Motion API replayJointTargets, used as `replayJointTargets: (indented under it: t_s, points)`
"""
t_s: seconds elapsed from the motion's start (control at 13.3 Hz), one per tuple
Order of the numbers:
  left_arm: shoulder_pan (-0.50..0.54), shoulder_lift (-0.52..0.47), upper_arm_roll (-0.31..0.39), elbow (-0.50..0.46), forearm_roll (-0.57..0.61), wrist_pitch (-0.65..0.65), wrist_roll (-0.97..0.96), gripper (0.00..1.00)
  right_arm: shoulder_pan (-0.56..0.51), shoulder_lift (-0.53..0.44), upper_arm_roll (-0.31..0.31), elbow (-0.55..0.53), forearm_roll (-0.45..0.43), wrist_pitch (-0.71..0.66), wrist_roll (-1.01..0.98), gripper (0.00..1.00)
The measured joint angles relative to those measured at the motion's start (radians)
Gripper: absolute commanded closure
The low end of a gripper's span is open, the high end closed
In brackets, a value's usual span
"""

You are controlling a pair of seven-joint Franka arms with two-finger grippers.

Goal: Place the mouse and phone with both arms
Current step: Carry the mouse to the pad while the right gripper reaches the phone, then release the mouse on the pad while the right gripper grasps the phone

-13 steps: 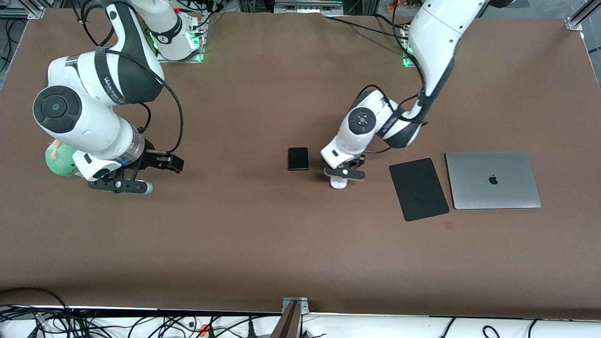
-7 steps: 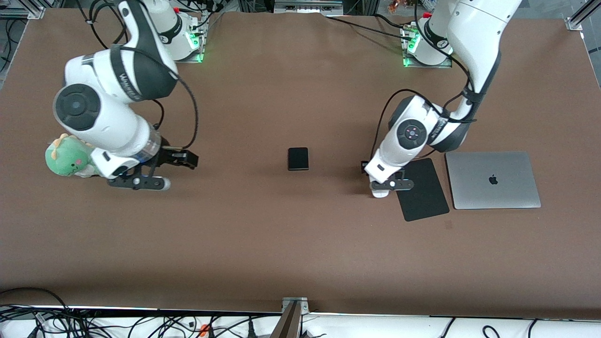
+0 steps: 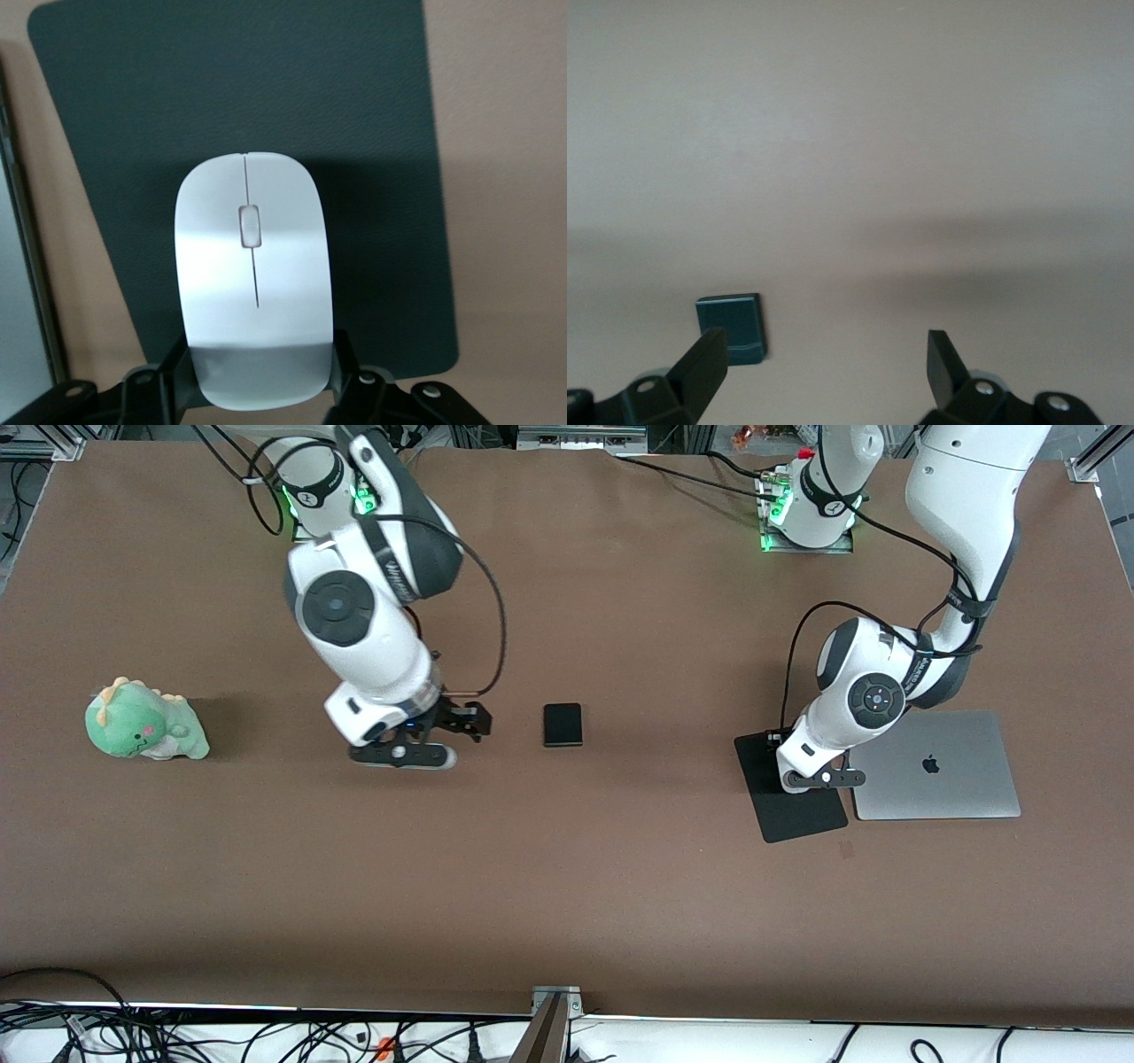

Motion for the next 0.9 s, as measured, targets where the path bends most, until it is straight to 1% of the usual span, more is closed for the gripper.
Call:
replayJointTargets:
  t_s: [0.22, 0.37, 0.52, 0.75, 0.82, 0.9]
  points:
    - [-0.006, 0.0, -0.004, -0.003, 0.0, 0.001, 0.0, 0.42, 0.063, 0.07, 0.001, 0.0, 0.001, 0.082, 0.003, 0.0]
    - [-0.007, 0.0, -0.004, -0.003, 0.0, 0.01, 0.0, 0.42, 0.116, 0.116, 0.001, -0.001, 0.0, 0.146, 0.057, 0.0]
    - [-0.007, 0.007, -0.004, -0.003, 0.0, 0.049, 0.0, 0.43, 0.171, 0.161, 0.0, -0.001, -0.006, 0.202, 0.113, 0.0]
    - [-0.007, 0.041, 0.003, 0.006, 0.0, 0.109, -0.001, 0.42, 0.22, 0.219, -0.002, 0.001, -0.014, 0.231, 0.134, 0.0]
    - [-0.007, 0.046, 0.005, 0.015, 0.0, 0.111, -0.001, 0.27, 0.229, 0.234, -0.004, 0.001, -0.022, 0.235, 0.144, 0.0]
    - [-0.007, 0.051, 0.007, 0.024, 0.0, 0.111, -0.001, 0.0, 0.237, 0.247, -0.004, 0.001, -0.045, 0.247, 0.167, 0.0]
